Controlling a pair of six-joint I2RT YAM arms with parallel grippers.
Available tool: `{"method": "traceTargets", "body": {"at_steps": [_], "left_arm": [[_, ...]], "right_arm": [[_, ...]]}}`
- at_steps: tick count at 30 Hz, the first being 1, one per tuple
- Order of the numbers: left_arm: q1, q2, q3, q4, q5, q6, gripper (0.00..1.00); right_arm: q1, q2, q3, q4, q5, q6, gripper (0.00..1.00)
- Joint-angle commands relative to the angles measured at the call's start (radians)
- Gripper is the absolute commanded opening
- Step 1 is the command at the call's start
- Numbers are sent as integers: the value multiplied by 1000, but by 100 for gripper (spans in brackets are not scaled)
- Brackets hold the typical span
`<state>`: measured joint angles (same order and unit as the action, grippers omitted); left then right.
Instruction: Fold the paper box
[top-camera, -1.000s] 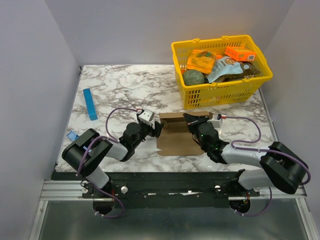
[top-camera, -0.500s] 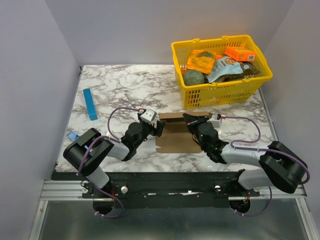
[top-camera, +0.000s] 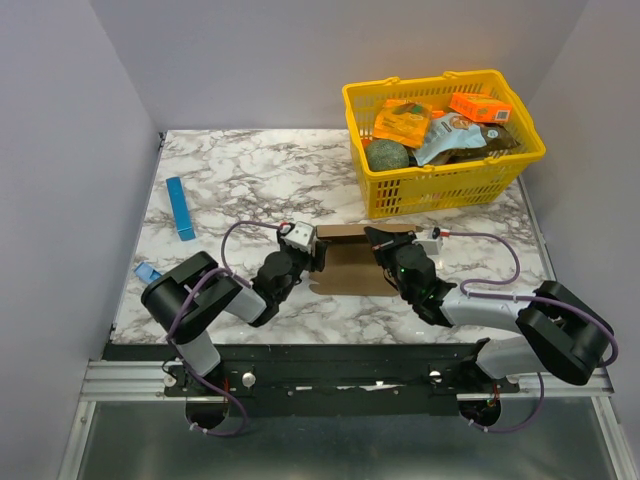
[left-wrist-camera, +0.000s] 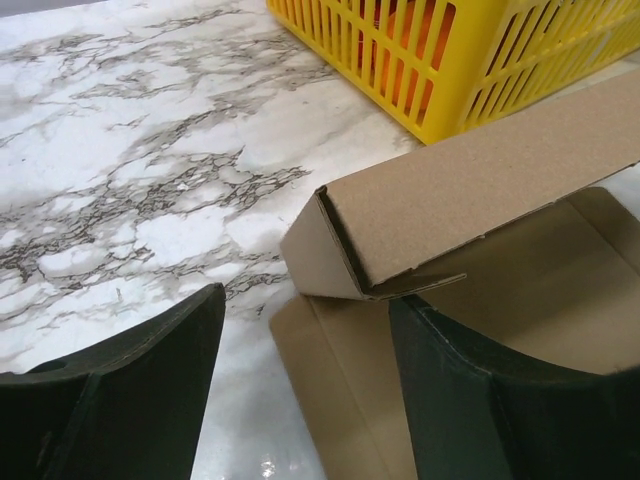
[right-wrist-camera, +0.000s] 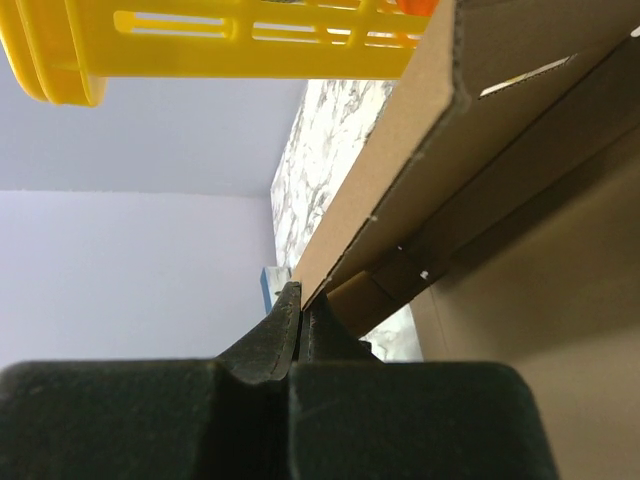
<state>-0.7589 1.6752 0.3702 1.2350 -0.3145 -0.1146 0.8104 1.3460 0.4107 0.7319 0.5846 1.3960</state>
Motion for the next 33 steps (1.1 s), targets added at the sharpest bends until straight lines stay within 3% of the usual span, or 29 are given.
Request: {"method": "traceTargets", "body": {"at_steps": [1, 5, 16, 20, 29, 31, 33], "left_arm": [[3, 18, 12, 190, -68, 26, 85], [3, 29, 13, 207, -57, 39, 90], [3, 37, 36, 224, -14, 108, 88], [3, 31, 33, 248, 5, 138, 68], [3, 44, 22, 316, 17, 148, 42], [4, 47, 26, 319, 18, 150, 40], [3, 49, 27, 317, 22, 150, 54]], "right_arm": [[13, 13, 7, -88, -26, -19, 1], [13, 8, 10, -95, -25, -11, 1], [13, 5, 14, -106, -29, -6, 1], [13, 7, 19, -111, -32, -6, 1], [12, 12, 22, -112, -37, -6, 1], [13, 10, 22, -115, -35, -5, 1], [13, 10, 22, -115, -37, -5, 1]]}}
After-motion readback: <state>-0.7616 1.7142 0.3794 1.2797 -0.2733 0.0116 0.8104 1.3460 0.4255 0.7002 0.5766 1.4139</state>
